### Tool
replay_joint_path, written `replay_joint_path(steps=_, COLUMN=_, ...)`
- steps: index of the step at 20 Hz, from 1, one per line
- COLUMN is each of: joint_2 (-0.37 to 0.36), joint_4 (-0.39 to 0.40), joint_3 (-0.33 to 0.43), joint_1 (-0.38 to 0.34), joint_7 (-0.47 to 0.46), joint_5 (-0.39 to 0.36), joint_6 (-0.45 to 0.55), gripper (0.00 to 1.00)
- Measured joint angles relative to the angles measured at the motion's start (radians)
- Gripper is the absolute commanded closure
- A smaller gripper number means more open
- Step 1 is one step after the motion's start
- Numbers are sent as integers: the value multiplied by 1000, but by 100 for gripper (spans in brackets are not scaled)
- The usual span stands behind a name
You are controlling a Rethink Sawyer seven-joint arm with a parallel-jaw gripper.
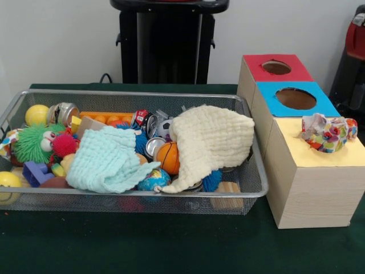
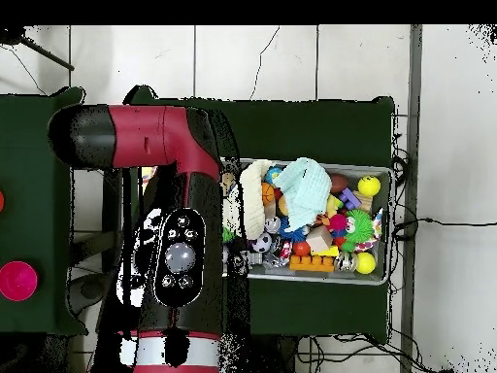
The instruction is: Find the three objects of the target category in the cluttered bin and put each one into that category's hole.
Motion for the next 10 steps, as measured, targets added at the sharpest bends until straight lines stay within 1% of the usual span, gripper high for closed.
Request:
replay_joint_path(steps=6, joint_2=-9, joint_4=-1, joint_3=0, joint_1=0, joint_7=0, joint_5=0, joint_6=4, gripper=0)
replay_joint_path(steps=7, joint_2=-11, joint_4=-1, joint_3=0, joint_1=0, joint_7=0, joint_5=0, joint_6=4, gripper=100)
replay_joint_path(steps=10, joint_2=-19, joint_4=-1, joint_3=0, joint_1=0, joint_7=0, joint_5=0, joint_6=4, gripper=100)
